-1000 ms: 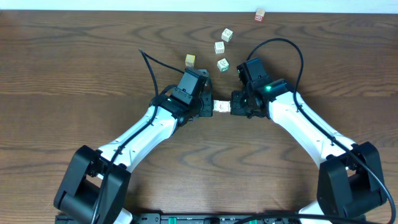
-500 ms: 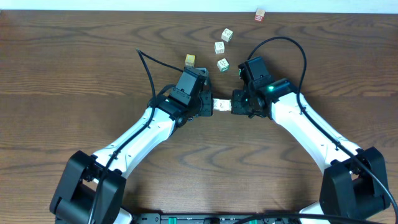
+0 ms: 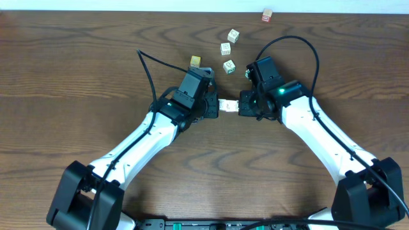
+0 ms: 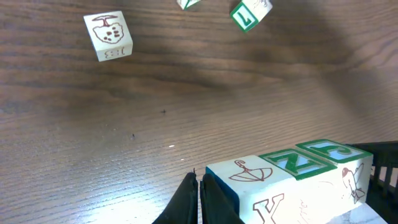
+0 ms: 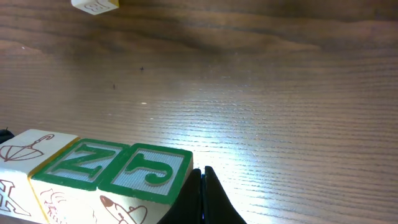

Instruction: Lift 3 blocks

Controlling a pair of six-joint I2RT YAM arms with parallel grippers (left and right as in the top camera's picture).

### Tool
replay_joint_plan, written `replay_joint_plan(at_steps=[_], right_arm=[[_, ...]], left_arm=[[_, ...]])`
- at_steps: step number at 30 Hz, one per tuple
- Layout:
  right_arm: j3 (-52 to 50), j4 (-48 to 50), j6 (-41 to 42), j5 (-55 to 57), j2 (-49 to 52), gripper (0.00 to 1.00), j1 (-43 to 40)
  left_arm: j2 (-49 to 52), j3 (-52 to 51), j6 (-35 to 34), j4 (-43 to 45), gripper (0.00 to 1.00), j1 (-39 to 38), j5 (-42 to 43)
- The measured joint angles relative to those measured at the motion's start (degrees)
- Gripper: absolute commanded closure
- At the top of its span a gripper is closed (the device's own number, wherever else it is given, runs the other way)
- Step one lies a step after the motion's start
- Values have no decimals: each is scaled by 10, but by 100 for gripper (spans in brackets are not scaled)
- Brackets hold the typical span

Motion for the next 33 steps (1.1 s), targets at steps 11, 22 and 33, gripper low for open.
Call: replay_joint_plan(at_steps=[11, 22, 33], right_arm=[[20, -21, 0, 2, -6, 99, 0], [26, -25, 0, 2, -12, 99, 0], [30, -30, -1, 2, -12, 99, 0]], left_arm=[[-20, 0, 0, 0, 93, 0, -1], [-29, 0, 0, 0, 93, 0, -2], [-31, 0, 0, 1, 93, 0, -3]])
